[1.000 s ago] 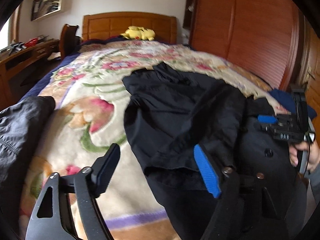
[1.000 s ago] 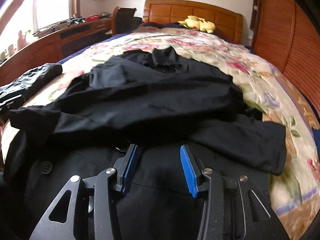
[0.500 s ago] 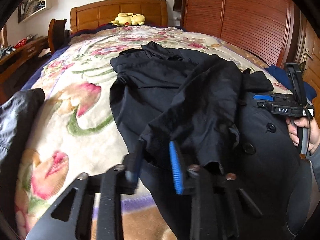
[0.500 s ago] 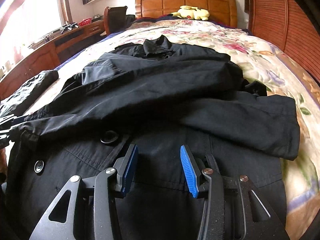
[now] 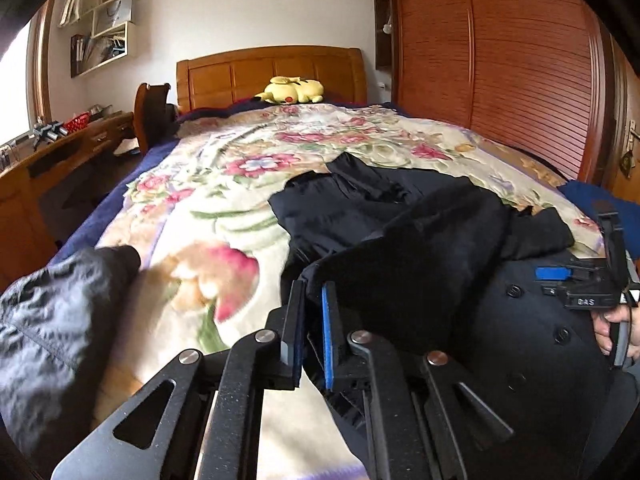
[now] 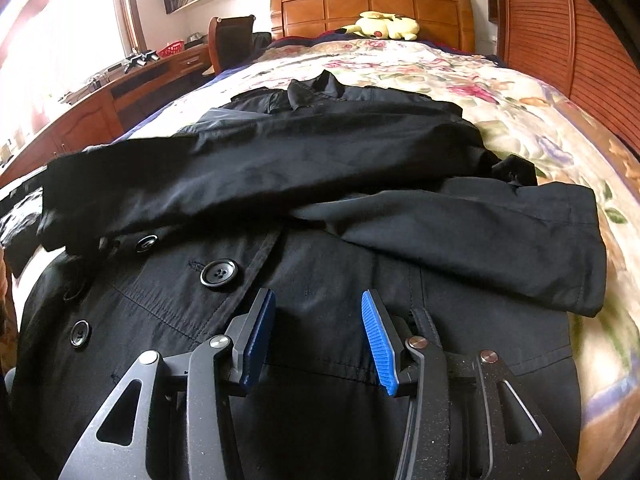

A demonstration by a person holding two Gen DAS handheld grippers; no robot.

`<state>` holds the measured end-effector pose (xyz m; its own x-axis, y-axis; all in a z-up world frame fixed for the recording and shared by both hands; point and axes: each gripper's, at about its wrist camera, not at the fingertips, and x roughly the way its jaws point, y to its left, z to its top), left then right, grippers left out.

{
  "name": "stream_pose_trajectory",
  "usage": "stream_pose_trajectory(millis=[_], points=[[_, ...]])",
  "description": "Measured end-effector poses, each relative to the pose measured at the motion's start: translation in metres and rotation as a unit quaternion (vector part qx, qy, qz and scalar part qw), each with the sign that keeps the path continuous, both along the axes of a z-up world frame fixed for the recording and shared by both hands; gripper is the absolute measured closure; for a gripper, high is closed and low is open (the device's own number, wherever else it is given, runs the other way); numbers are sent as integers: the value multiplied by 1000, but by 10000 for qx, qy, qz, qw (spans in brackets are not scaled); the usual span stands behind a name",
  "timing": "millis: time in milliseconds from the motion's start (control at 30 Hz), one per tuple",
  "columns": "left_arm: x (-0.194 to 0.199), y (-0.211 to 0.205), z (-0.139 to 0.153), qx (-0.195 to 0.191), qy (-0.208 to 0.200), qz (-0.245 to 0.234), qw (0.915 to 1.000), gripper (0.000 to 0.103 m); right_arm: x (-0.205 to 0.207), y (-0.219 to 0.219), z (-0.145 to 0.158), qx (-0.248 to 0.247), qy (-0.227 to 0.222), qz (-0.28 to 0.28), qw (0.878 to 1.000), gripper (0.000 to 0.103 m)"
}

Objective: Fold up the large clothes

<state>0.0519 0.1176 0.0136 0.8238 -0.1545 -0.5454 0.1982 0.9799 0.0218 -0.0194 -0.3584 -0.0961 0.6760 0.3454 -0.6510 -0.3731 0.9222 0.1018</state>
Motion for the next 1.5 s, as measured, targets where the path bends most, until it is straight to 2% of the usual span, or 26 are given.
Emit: stream_pose_trajectory(millis=[167, 233, 300, 367, 400, 433, 467, 500, 767, 1100, 1333, 1500], points=[[8, 6, -7, -135, 109, 6, 9998, 94, -1, 2, 0, -44, -14, -9, 10000, 56], [6, 8, -10, -147, 143, 22, 9998, 88, 0, 2, 0, -45, -18, -5, 10000, 56], [0, 9, -8, -121, 85, 57, 9999, 76, 0, 2, 0, -49, -20, -7, 10000, 55], [-6, 9, -4, -140, -3, 65, 9999, 58, -1, 3, 0, -63, -28, -9, 10000, 55], [-8, 9, -2, -148, -7, 39, 9999, 55, -1, 3, 0, -67, -31, -9, 10000, 55], [-10, 8, 0, -111, 0, 28, 9999, 43, -1, 3, 0, -66, -33, -6, 10000, 55], [-15, 6, 1, -63, -54, 44, 10000, 23, 0, 2, 0, -54, -35, -3, 10000, 55], [-19, 4, 4, -33, -142, 50, 9999, 18, 0, 2, 0, -32, -32, 3, 10000, 55], [-46, -3, 6, -89, -145, 73, 9998, 12, 0, -1, -1, 41, -21, 13, 10000, 55], [-73, -13, -18, -181, 249, 201, 9993, 12, -8, 0, 4, -91, -13, 20, 10000, 53], [-92, -18, -37, -230, 507, 144, 9983, 12, -52, -39, 18, 55, -242, -15, 9997, 53], [-101, -29, -48, -304, 674, -68, 9972, 12, -80, -74, 27, -160, -418, -265, 9986, 53]])
